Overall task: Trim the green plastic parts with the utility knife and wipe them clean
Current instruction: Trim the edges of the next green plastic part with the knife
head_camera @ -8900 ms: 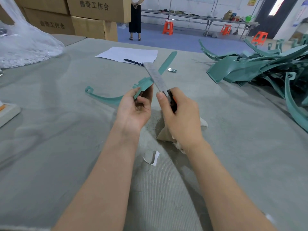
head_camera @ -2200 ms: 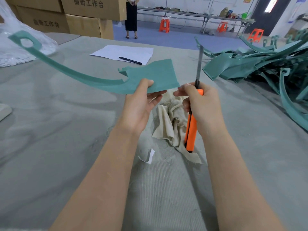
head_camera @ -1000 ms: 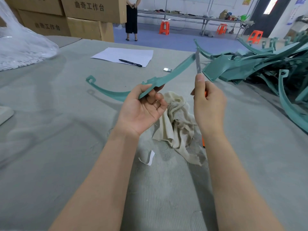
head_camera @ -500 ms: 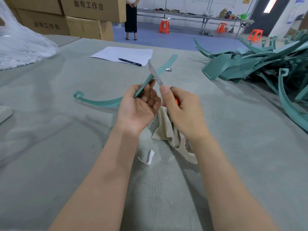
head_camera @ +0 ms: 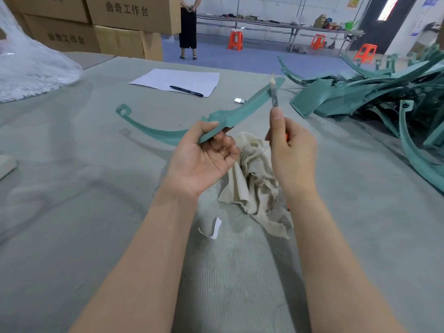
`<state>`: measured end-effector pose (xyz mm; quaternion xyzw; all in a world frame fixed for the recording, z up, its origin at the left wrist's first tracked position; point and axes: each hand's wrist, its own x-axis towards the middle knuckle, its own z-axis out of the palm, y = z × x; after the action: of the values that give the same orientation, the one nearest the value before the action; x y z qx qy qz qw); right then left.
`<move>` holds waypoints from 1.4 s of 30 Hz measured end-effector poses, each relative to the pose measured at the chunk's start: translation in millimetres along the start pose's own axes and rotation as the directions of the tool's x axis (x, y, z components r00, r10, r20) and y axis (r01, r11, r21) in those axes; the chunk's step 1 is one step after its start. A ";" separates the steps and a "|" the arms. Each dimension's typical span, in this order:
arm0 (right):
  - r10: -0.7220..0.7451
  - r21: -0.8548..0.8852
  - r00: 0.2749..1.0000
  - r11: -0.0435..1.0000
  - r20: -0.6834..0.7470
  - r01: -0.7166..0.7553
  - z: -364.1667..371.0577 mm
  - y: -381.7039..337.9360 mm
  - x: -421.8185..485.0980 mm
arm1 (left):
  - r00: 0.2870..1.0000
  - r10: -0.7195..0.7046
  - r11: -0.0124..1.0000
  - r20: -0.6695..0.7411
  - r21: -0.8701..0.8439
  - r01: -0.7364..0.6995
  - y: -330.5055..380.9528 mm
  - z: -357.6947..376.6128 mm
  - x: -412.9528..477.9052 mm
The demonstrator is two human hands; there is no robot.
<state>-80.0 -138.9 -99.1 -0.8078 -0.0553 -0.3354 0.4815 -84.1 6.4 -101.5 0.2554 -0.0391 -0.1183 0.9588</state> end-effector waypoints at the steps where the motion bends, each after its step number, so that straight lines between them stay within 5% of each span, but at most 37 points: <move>1: 0.016 -0.015 1.000 1.000 -0.018 -0.016 -2.2 1.7 1.9 | 1.000 -0.007 1.000 -0.004 0.019 0.007 0.5 0.0 -0.5; 8: 0.215 -0.091 0.976 0.972 -0.035 -0.217 -19.3 18.2 15.4 | 0.998 -0.066 0.978 0.009 0.198 0.063 8.5 -3.4 -3.9; 10: 0.306 0.085 0.952 0.949 -0.020 -0.304 -23.8 17.3 16.7 | 0.998 -0.070 0.965 0.002 0.253 0.067 9.8 -5.1 -3.8; 13: 0.465 0.433 0.860 0.744 0.211 -0.509 -33.2 6.3 18.3 | 0.997 -0.077 0.961 -0.024 0.263 0.081 12.1 -9.0 -2.3; 16: 0.411 0.539 0.796 0.587 0.445 -0.604 -39.4 2.1 17.8 | 0.993 -0.113 0.965 -0.027 0.237 0.116 14.2 -11.7 -1.8; 21: 0.352 0.607 0.786 0.501 0.509 -0.617 -38.6 -0.4 14.8 | 0.985 -0.165 0.970 -0.060 0.171 0.173 12.6 -12.9 0.2; 25: 0.390 0.603 0.798 0.524 0.459 -0.602 -34.6 -1.8 13.6 | 0.981 -0.168 0.968 -0.094 0.172 0.182 10.1 -17.1 6.3; 30: 0.364 0.491 0.862 0.711 0.353 -0.502 -22.5 -5.8 8.5 | 0.994 -0.105 0.968 0.003 0.228 0.102 4.1 -11.8 7.0; 33: 0.278 0.468 0.867 0.752 0.413 -0.464 -13.5 -12.3 2.6 | 0.999 -0.006 0.965 -0.047 0.260 0.018 -9.3 -0.6 6.8; 36: 0.192 0.433 0.838 0.785 0.512 -0.444 -7.4 -17.5 -3.6 | 0.985 0.097 0.991 -0.145 0.102 -0.082 -18.0 3.2 10.9; 42: 0.267 0.420 0.844 0.772 0.466 -0.476 -7.9 -17.3 -2.1 | 0.950 0.148 0.989 -0.274 0.042 -0.142 -7.5 -4.0 7.5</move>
<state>-92.6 -135.7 -85.1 -0.6901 -0.0720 -0.0406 0.7190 -77.8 0.1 -108.6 0.2762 0.0749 -0.0102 0.9581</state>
